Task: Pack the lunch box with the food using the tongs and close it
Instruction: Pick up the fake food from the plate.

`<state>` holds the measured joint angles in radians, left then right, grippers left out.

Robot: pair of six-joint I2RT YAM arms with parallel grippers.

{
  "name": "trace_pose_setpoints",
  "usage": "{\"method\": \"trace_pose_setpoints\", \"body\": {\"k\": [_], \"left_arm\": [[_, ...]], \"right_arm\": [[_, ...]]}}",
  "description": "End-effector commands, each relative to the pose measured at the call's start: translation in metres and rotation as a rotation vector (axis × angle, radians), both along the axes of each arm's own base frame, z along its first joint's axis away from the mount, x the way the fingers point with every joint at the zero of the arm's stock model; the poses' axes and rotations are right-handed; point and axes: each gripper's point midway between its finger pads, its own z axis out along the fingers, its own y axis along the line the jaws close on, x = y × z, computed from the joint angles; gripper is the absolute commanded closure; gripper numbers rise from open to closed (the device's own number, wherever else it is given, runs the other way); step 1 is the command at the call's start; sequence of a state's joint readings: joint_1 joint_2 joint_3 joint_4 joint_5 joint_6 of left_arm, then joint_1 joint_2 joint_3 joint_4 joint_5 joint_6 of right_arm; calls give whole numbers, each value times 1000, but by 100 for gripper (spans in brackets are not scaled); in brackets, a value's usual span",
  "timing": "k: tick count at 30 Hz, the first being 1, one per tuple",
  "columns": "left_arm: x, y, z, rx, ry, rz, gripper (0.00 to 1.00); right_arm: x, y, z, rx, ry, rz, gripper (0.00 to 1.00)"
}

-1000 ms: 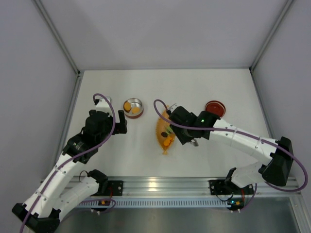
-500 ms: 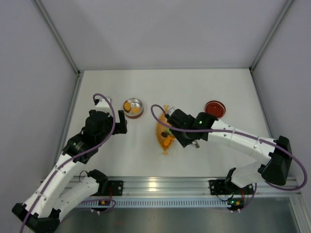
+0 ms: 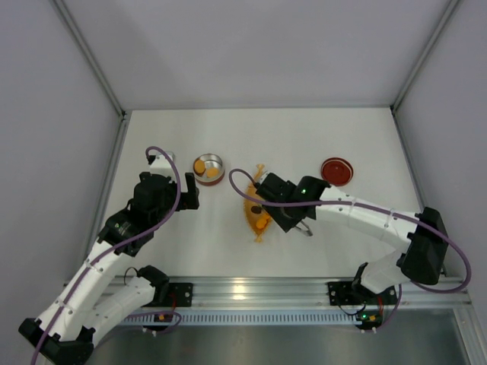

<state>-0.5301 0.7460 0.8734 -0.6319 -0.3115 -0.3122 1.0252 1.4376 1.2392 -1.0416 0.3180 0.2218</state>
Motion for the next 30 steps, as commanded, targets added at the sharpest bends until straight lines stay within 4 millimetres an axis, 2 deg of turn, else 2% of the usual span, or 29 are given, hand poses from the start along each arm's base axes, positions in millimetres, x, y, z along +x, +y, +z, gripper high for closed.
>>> {"method": "trace_pose_setpoints", "body": {"k": [1,13,24,30], "left_arm": [[1,0,4,-13,-20,-1,1],[1,0,5,-14,-23,1,1],[1,0,5,-14,-22,-1,1],[1,0,5,-13,-22,1,1]], "right_arm": [[4,11,11,4,-32,30,56],[8,21,12,4,-31,44,56],[10,23,8,-23,-23,48,57],[17,26,25,12,-73,19,61]]}}
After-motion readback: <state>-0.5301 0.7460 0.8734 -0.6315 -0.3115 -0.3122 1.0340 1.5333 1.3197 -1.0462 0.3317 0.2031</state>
